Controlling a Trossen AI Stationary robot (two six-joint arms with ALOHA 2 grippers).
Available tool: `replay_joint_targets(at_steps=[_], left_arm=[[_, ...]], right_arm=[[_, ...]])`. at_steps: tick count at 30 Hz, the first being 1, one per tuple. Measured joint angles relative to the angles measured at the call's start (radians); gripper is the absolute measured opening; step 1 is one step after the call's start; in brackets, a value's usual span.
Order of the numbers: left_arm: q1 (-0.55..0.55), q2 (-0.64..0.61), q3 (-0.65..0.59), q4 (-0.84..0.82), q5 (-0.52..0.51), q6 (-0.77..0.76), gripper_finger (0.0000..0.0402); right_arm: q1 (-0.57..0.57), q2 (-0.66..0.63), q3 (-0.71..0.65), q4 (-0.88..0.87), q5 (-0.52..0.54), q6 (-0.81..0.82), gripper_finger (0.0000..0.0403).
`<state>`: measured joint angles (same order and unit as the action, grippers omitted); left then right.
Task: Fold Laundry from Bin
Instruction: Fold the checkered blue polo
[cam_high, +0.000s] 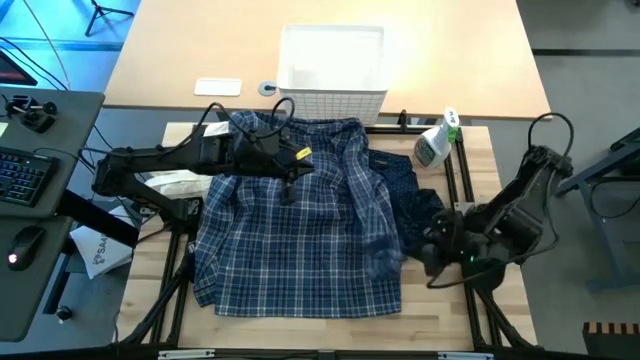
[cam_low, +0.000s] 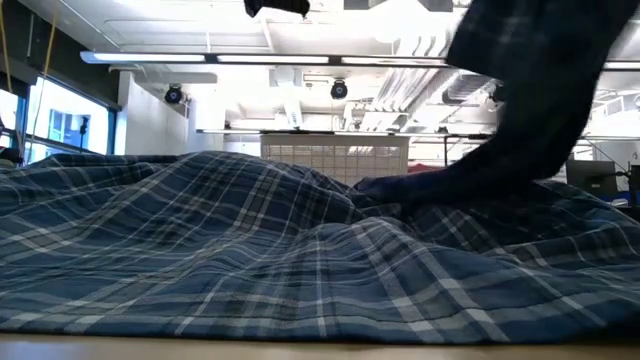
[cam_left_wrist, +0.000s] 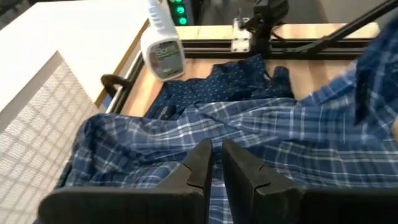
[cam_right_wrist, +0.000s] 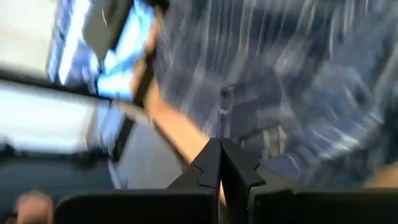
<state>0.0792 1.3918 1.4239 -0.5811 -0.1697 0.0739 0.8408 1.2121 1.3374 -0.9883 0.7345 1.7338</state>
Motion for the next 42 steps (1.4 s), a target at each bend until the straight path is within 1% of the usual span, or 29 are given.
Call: replay_joint_targets(at_steps=[3,5,6,7,8,9,11,12,13,14,15,18,20,24,26,29,31,34,36,38,40,42], left_arm=[[-0.001,-0.026,-0.001,-0.026,-0.001,0.006,0.0026],[-0.004,-0.062,-0.001,-0.026,-0.001,0.007,0.0026],[-0.004,-0.083,-0.001,-0.027,-0.001,0.008,0.0026],[-0.004,-0.106,0.000,-0.026,-0.001,0.011,0.0026],[-0.005,-0.130,0.000,-0.026,-0.001,0.017,0.0026],[-0.005,-0.157,0.000,-0.026,-0.001,0.018,0.0026],[-0.005,-0.211,0.000,-0.024,-0.001,0.017,0.0026],[-0.005,-0.243,0.000,-0.024,-0.001,0.017,0.0026],[-0.005,-0.273,0.000,-0.025,-0.001,0.016,0.0026],[-0.005,-0.303,0.000,-0.026,-0.001,0.016,0.0026],[-0.005,-0.334,0.001,-0.027,-0.001,0.016,0.0026],[-0.005,-0.412,0.001,-0.043,-0.001,0.016,0.0026],[-0.005,-0.453,0.002,-0.064,0.000,0.007,0.0026],[-0.005,-0.512,0.002,-0.155,0.002,-0.010,0.0026],[-0.005,-0.527,0.002,-0.209,0.002,-0.036,0.0026],[-0.005,-0.537,0.002,-0.280,0.005,-0.096,0.0026],[-0.005,-0.538,0.002,-0.323,0.028,-0.120,0.0026],[-0.006,-0.537,0.002,-0.368,0.080,-0.126,0.0026],[-0.019,-0.536,0.002,-0.383,0.093,-0.126,0.0026],[-0.038,-0.537,0.001,-0.385,0.094,-0.126,0.0026],[-0.055,-0.535,0.001,-0.383,0.074,-0.125,0.0026],[-0.068,-0.523,0.001,-0.378,0.044,-0.125,0.0026]], right_arm=[[-0.035,0.001,0.001,0.123,0.209,-0.151,0.0000],[-0.074,0.001,0.020,0.251,0.344,-0.311,0.0000],[-0.098,0.001,0.032,0.340,0.371,-0.415,0.0000],[-0.131,0.000,0.042,0.455,0.363,-0.547,0.0000],[-0.170,0.002,0.047,0.586,0.316,-0.689,0.0000],[-0.213,0.011,0.051,0.735,0.238,-0.837,0.0000],[-0.290,0.052,0.053,1.026,0.028,-1.081,0.0000],[-0.330,0.081,0.053,1.131,-0.086,-1.154,0.0000],[-0.368,0.117,0.053,1.199,-0.188,-1.185,0.0000],[-0.403,0.150,0.053,1.226,-0.273,-1.183,0.0000],[-0.431,0.185,0.052,1.220,-0.328,-1.146,0.0000],[-0.502,0.316,0.051,1.141,-0.443,-0.957,0.0000],[-0.530,0.416,0.048,1.107,-0.537,-0.861,0.0000],[-0.544,0.585,0.047,1.109,-0.719,-0.718,0.0000],[-0.544,0.654,0.049,1.109,-0.783,-0.653,0.0000],[-0.542,0.744,0.049,1.090,-0.843,-0.551,0.0001],[-0.546,0.785,0.048,1.092,-0.912,-0.512,0.0011],[-0.558,0.801,0.048,1.096,-1.010,-0.496,0.0042],[-0.573,0.780,0.048,1.096,-1.043,-0.521,0.0064],[-0.593,0.727,0.048,1.068,-1.033,-0.567,0.0079],[-0.613,0.645,0.049,0.985,-1.004,-0.616,0.0085],[-0.630,0.545,0.050,0.852,-0.925,-0.672,0.0085]])
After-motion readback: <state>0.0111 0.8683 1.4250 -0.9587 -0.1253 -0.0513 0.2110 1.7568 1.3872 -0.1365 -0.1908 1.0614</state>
